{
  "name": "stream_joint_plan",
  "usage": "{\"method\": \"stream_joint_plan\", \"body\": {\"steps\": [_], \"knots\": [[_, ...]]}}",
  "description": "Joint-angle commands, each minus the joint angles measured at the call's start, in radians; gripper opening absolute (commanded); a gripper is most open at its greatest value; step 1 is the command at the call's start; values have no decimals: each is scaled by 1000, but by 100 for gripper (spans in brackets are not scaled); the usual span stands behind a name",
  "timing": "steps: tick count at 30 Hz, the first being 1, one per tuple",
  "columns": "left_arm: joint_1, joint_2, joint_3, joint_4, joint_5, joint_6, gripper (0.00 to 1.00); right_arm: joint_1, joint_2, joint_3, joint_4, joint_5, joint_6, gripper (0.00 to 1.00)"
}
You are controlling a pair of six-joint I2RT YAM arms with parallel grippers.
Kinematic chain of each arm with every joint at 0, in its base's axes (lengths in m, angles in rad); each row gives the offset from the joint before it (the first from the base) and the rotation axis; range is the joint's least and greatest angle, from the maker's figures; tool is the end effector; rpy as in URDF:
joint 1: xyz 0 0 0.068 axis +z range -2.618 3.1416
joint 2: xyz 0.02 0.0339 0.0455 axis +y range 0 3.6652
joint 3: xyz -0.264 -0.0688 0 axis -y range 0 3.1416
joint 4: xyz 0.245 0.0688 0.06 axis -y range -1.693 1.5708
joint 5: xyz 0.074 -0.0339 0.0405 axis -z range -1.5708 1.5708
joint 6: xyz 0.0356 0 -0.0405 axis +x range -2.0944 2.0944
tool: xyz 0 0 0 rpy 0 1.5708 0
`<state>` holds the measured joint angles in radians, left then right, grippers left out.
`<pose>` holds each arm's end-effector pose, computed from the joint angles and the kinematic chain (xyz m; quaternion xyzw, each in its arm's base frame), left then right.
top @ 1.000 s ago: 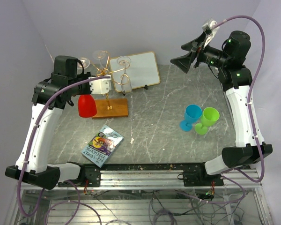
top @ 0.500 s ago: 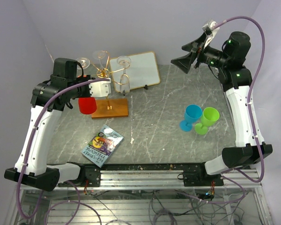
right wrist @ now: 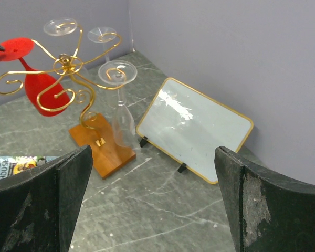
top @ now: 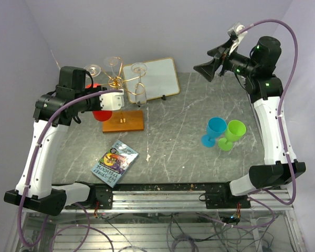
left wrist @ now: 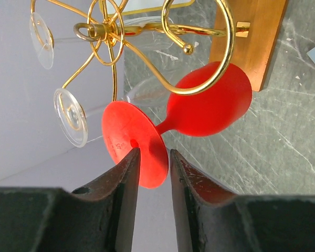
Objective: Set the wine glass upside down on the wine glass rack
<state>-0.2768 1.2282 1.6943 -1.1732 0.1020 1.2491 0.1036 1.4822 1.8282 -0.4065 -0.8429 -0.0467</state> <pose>0.1975 -0.0599 0.4548 0.6422 0.6408 0.1544 0.3912 0.2999 0.0579 0.5101 -0.3295 0.6415 0.3156 0.6167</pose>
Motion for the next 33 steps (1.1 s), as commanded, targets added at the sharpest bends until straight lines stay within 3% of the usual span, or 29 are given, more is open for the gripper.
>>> {"method": "stream_joint_plan", "body": {"steps": [1, 15, 22, 27, 33], "knots": [[-2, -21, -5, -16, 42, -4, 41, -9, -32, 15, -23, 57, -59, 100], [-2, -48, -2, 9, 19, -56, 77, -9, -35, 34, -101, 186, -186, 100], [-1, -73, 23, 52, 13, -147, 92, -9, -57, -13, -165, 368, -323, 100], [-1, -105, 44, 112, -7, -271, 100, -9, -43, -8, -279, 489, -421, 100], [10, -152, 58, 165, -33, -401, 99, -9, 2, -10, -427, 543, -464, 100]]}}
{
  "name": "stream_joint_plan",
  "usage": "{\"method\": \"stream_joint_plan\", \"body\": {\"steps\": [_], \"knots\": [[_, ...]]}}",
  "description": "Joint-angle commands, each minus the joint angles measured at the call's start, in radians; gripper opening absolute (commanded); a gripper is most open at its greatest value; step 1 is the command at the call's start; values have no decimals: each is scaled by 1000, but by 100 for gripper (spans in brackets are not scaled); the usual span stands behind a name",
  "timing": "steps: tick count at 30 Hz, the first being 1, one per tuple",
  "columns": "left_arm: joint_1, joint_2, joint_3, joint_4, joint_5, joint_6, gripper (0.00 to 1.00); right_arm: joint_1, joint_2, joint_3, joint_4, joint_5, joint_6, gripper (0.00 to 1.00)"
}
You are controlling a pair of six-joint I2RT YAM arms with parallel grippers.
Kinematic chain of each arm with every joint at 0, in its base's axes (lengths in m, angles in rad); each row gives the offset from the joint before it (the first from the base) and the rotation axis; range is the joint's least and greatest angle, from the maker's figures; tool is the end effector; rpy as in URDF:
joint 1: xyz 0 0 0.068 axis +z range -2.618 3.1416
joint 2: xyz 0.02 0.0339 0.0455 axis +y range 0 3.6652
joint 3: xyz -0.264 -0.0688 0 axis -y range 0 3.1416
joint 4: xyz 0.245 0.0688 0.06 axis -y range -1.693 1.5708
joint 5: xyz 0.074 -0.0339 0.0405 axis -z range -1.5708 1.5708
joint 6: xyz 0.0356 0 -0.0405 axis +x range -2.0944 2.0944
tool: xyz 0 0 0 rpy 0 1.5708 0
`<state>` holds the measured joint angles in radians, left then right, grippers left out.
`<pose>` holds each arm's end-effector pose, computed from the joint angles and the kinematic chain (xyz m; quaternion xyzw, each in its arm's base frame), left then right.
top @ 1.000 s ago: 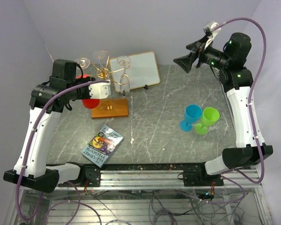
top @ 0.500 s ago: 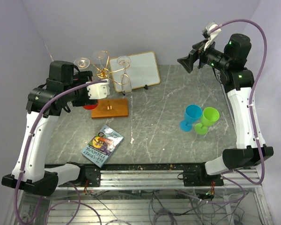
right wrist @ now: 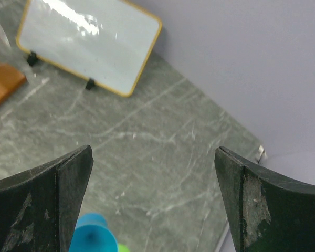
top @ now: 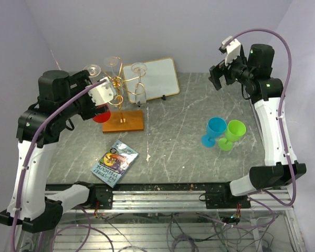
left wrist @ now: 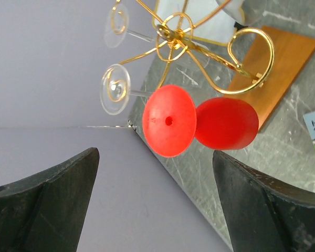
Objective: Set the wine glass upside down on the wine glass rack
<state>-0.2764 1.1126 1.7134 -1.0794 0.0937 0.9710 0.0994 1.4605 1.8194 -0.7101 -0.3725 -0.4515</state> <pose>0.1612 -0.0492 0.4879 0.5183 0.6787 0.1389 0.5014 0.2971 0.0427 0.4813 -0.3212 0.7464 0.0509 0.5807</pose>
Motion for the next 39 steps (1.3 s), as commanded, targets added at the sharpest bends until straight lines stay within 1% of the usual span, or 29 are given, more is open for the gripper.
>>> {"method": "stream_joint_plan", "body": {"steps": [1, 5, 8, 12, 17, 19, 22, 25, 28, 31, 33, 36, 39], "knots": [[13, -43, 44, 74, -19, -135, 99, -5, 24, -10, -140, 79, -70, 100], [32, -54, 61, 89, 2, -146, 99, -5, 26, -40, -184, 100, -94, 100], [52, -51, 67, 127, 10, -195, 99, -4, 30, -53, -220, 80, -99, 100], [75, -42, 73, 205, -10, -312, 99, -6, 18, -91, -245, 69, -104, 100], [116, -18, 85, 284, -34, -440, 99, -6, -8, -171, -285, 144, -127, 100], [132, -16, 71, 311, -36, -440, 99, -5, -20, -212, -291, 169, -136, 99], [139, -3, 67, 300, -19, -407, 99, -6, -46, -268, -306, 198, -150, 97], [149, 5, 64, 296, 1, -406, 99, -9, -77, -330, -320, 222, -160, 95], [172, 12, 61, 296, 38, -422, 99, -20, -101, -403, -308, 248, -163, 90], [183, 17, 61, 296, 68, -432, 99, -30, -95, -447, -300, 259, -164, 82], [184, 21, 62, 291, 79, -426, 100, -32, -76, -454, -300, 260, -160, 77], [184, 28, 65, 290, 80, -423, 100, -32, -32, -436, -315, 239, -152, 65], [184, 35, 64, 283, 90, -419, 99, -33, 9, -414, -324, 220, -149, 57]]}}
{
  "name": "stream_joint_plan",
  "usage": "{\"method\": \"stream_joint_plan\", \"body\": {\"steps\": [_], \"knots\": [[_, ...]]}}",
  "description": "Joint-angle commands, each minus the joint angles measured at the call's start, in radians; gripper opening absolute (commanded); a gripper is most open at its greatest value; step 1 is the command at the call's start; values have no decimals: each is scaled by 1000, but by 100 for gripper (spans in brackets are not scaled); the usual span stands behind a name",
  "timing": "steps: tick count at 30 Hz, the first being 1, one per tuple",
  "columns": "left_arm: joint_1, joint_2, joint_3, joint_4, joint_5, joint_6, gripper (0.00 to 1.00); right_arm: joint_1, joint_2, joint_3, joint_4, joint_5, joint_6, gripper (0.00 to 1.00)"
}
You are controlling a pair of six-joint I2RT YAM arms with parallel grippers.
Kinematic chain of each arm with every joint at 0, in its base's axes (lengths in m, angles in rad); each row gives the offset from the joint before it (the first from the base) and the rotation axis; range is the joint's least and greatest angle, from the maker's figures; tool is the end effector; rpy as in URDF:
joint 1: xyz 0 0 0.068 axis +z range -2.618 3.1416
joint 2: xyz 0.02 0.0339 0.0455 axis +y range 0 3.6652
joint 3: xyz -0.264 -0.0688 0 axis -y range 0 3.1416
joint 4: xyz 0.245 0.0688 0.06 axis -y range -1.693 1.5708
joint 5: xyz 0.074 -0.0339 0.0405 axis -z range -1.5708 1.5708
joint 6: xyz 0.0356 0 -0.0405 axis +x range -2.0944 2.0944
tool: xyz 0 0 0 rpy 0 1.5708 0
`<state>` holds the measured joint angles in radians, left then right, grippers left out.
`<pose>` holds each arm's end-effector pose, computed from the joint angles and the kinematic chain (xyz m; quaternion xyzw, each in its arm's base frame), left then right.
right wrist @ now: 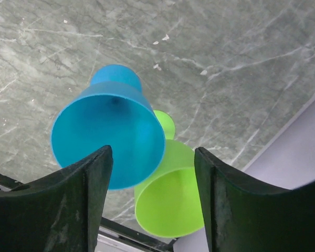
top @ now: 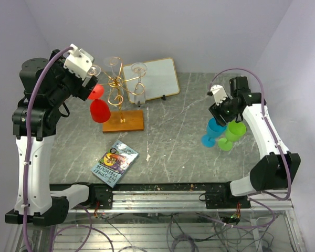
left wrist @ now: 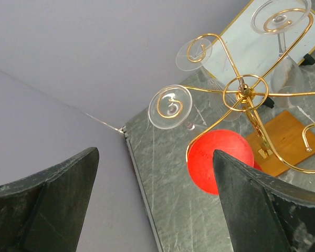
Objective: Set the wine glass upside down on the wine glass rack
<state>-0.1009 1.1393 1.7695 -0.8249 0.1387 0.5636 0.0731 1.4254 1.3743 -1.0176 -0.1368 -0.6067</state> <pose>0.1780 -0.0230 0.5250 0.2930 0.7141 0.0932 0.6289 0.2810 0.0254 0.3263 -0.3382 0.9054 -0.0015 0.2565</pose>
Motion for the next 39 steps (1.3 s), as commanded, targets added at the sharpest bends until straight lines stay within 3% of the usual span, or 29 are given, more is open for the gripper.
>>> {"method": "stream_joint_plan", "body": {"steps": [1, 16, 24, 30, 39], "knots": [[9, 10, 6, 24, 52, -9, 99, -6, 57, 39, -21, -20, 7, 53], [9, 35, -4, -7, 116, 18, 99, -5, 133, 72, -56, -30, 5, 0], [10, 26, 8, 0, 162, -77, 99, -5, 123, 182, -105, -171, -30, 0], [10, 11, 16, -37, 145, -65, 99, -6, 110, 275, -79, -207, -68, 0], [10, -18, -35, 17, 205, -116, 99, -5, 105, 473, 2, -354, 26, 0]]}}
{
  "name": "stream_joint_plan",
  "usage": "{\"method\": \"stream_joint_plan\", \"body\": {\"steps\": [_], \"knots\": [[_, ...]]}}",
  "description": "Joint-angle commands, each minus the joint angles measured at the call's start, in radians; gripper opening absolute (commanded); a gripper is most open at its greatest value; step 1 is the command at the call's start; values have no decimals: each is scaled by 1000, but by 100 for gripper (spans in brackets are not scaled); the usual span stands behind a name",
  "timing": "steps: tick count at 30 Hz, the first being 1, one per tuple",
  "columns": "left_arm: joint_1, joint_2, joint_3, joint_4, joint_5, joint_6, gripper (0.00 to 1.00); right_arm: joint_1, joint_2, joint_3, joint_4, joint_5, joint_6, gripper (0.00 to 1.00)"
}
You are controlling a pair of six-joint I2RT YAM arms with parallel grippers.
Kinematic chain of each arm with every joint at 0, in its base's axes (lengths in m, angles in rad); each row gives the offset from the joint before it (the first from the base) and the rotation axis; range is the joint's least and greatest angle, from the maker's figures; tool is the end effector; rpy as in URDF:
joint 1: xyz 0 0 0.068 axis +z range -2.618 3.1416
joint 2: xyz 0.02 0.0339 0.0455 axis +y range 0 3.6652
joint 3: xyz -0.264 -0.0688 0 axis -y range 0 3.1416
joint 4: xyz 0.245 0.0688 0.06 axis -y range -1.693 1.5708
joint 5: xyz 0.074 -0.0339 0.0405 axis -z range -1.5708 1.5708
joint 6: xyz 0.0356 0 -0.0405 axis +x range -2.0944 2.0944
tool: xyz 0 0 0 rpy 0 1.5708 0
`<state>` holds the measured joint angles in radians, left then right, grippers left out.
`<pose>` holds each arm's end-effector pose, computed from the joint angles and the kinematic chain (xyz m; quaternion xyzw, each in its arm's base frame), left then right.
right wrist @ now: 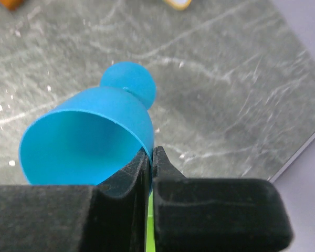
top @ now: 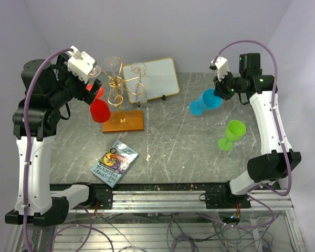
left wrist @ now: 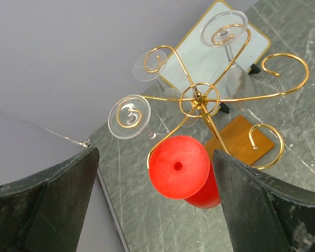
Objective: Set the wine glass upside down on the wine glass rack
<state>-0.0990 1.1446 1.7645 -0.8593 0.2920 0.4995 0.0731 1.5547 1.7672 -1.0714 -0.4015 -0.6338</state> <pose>0.1785 -0.0280 0.5194 0.3152 0.7170 0.0094 0.6216 0.3105 0.0367 0.4070 -0.3831 0.8377 0.0851 0.3799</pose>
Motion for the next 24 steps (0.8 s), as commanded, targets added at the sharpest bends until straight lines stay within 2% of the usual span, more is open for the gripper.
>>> {"method": "stream_joint_plan", "body": {"steps": [1, 5, 11, 15, 24], "knots": [[8, -27, -42, 66, 55, -62, 99, -5, -22, 97, 66, -92, 66, 0], [8, -38, -74, 119, 58, -112, 99, -4, -28, 137, 128, -100, 146, 0], [8, -37, -68, 179, -16, -196, 99, -5, -19, 211, 188, -164, 277, 0], [8, -46, -56, 186, -24, -221, 99, -5, -9, 239, 206, -152, 314, 0], [8, 14, 20, 207, -61, -422, 98, 40, -63, 150, 386, -155, 405, 0]]}}
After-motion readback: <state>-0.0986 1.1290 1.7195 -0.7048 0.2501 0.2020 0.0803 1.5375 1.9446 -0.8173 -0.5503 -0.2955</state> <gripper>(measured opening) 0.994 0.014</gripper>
